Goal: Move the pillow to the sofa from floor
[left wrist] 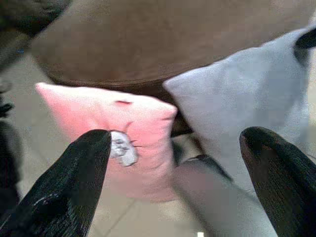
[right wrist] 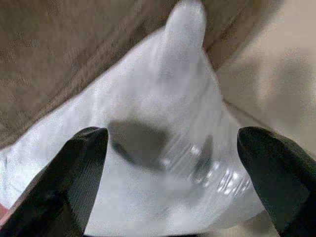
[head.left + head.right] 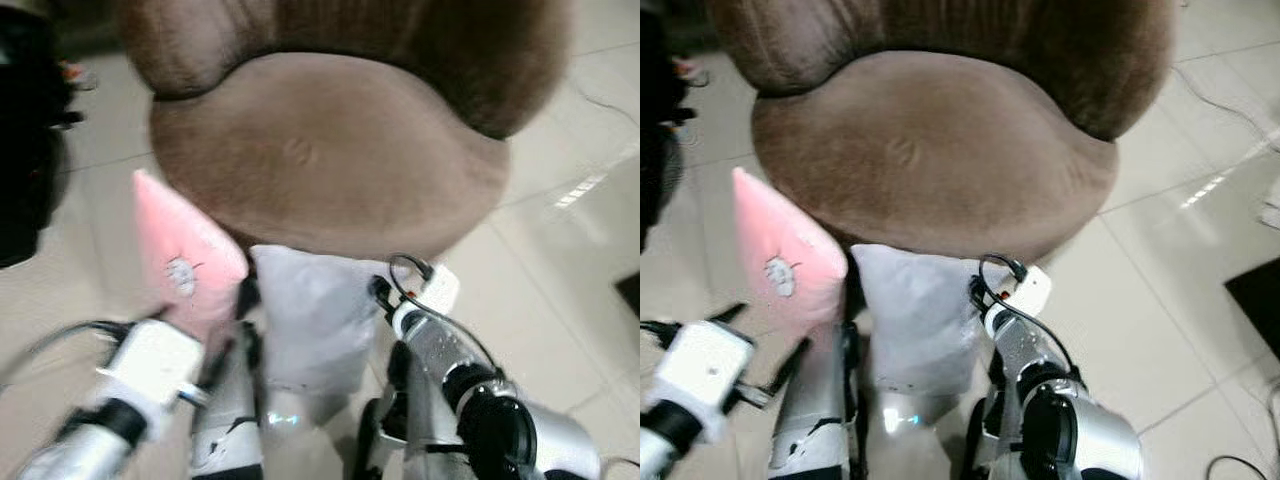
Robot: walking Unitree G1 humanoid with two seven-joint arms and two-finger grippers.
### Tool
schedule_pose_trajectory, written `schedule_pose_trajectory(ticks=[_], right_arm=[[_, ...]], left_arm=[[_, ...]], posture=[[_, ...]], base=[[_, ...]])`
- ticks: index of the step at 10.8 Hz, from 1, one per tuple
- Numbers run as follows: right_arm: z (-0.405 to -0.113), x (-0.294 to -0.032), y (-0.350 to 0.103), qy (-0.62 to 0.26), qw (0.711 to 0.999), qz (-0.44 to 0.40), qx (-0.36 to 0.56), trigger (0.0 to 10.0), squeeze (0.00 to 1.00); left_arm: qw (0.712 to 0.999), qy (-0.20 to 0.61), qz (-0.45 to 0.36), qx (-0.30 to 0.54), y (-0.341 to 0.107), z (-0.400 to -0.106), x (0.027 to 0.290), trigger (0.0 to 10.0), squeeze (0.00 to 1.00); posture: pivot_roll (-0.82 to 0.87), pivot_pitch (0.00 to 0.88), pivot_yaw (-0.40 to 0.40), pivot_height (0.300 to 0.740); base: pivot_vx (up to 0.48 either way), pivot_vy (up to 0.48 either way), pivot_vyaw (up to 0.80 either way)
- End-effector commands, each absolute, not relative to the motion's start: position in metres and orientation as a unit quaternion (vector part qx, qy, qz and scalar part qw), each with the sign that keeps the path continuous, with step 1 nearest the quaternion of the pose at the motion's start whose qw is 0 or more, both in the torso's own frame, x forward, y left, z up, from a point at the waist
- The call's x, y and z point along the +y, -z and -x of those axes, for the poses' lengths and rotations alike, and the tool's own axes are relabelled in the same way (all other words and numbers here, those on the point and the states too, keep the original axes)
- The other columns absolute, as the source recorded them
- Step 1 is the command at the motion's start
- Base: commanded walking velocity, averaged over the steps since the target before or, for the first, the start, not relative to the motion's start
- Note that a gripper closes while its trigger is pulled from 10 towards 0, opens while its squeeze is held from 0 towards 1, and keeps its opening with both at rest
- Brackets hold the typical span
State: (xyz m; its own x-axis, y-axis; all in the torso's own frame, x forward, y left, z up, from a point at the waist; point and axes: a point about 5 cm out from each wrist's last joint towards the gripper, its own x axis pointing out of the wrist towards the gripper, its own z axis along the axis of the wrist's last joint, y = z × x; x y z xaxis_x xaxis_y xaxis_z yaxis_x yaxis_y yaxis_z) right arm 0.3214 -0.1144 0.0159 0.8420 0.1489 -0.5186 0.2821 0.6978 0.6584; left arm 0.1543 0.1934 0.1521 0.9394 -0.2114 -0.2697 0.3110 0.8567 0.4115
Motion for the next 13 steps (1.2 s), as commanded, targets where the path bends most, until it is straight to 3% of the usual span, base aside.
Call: schedule_pose_trajectory(ticks=[1, 4, 5, 7, 9, 13], right_arm=[[-0.313, -0.112, -0.006, 0.059, 0.869, -0.395, 0.292, 10.0, 0.0], [-0.313, -0.098, -0.008, 0.083, 0.867, -0.404, 0.28, 10.0, 0.0], [-0.314, -0.098, -0.01, 0.098, 0.86, -0.423, 0.27, 10.0, 0.0], [-0.324, -0.097, -0.023, 0.105, 0.872, -0.421, 0.226, 10.0, 0.0], [-0.332, -0.098, -0.034, 0.084, 0.89, -0.402, 0.2, 10.0, 0.0], [-0.324, -0.108, -0.024, 0.11, 0.908, -0.344, 0.215, 10.0, 0.0]], left_arm=[[0.958, 0.139, -0.226, 0.107, -0.159, -0.153, 0.198, 10.0, 0.0], [0.973, 0.134, -0.177, 0.066, -0.183, -0.162, 0.224, 10.0, 0.0], [0.969, 0.161, -0.173, 0.068, -0.186, -0.16, 0.227, 10.0, 0.0], [0.942, 0.278, -0.134, 0.13, -0.176, -0.141, 0.235, 10.0, 0.0], [0.923, 0.324, -0.128, 0.164, -0.169, -0.131, 0.233, 10.0, 0.0], [0.919, 0.337, -0.123, 0.163, -0.166, -0.116, 0.222, 10.0, 0.0]], posture=[[0.61, 0.257, -0.042, 0.534], [0.67, 0.252, 0.008, 0.534], [0.67, 0.243, 0.028, 0.534], [0.65, 0.228, 0.061, 0.534], [0.63, 0.223, 0.074, 0.534], [0.64, 0.199, 0.072, 0.534]], base=[[0.0, 0.0, 0.0], [0.0, 0.0, 0.0], [0.0, 0.0, 0.0], [0.0, 0.0, 0.0], [0.0, 0.0, 0.0], [0.0, 0.0, 0.0]])
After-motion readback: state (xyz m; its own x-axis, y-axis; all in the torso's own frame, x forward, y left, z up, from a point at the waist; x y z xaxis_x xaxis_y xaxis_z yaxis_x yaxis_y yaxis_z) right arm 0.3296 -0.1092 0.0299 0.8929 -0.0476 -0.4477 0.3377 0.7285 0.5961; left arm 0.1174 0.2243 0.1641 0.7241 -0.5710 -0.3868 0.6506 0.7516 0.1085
